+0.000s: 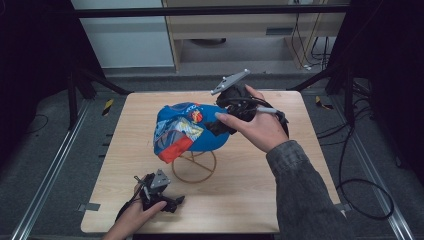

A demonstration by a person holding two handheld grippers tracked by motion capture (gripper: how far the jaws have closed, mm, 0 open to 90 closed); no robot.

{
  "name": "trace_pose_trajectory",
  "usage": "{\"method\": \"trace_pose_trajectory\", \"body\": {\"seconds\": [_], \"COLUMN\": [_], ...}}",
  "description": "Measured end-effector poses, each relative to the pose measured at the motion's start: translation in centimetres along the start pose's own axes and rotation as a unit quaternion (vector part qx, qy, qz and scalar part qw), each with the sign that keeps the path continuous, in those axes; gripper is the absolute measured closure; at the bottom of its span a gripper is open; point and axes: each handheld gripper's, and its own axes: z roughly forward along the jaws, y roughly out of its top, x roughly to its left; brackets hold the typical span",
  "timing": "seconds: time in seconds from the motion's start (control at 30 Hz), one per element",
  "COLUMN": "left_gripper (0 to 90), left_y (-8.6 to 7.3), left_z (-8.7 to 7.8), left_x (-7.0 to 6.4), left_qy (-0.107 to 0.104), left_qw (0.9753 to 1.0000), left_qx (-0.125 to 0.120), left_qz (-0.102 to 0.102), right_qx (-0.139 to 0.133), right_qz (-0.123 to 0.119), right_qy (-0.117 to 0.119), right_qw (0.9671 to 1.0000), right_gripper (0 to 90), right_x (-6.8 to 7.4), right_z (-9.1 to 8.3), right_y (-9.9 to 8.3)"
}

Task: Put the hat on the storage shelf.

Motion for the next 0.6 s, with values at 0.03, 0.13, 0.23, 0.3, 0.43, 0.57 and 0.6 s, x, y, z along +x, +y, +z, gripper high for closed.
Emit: {"method": "trace_pose_trajectory", "body": {"seconds": [0.03,0.13,0.23,0.3,0.43,0.57,0.6], "left_gripper": [0.0,0.0,0.0,0.0,0.0,0.0,0.0], "left_y": [0.0,0.0,0.0,0.0,0.0,0.0,0.0], "left_z": [0.0,0.0,0.0,0.0,0.0,0.0,0.0], "left_x": [0.0,0.0,0.0,0.0,0.0,0.0,0.0], "left_qy": [0.000,0.000,0.000,0.000,0.000,0.000,0.000], "left_qw": [1.0000,1.0000,1.0000,1.0000,1.0000,1.0000,1.0000], "left_qx": [0.000,0.000,0.001,0.001,0.001,0.001,0.001], "left_qz": [0.000,0.000,0.001,0.001,0.000,0.000,0.001], "right_qx": [-0.001,0.008,0.000,-0.002,-0.006,-0.011,-0.013], "right_qz": [0.002,0.006,0.003,0.008,0.018,0.018,0.020], "right_qy": [-0.001,0.013,0.007,0.001,-0.006,-0.014,-0.016], "right_qw": [1.0000,0.9999,1.0000,1.0000,0.9998,0.9997,0.9996], "right_gripper": [6.2,5.2,6.0,6.3,5.6,5.3,5.1], "right_x": [-0.1,-0.3,-0.4,-0.6,-1.0,-1.2,-1.3], "right_z": [-0.1,-0.8,-1.5,-1.9,-2.8,-3.8,-4.1], "right_y": [-0.1,-0.7,-1.4,-1.8,-2.9,-3.9,-4.1]}}
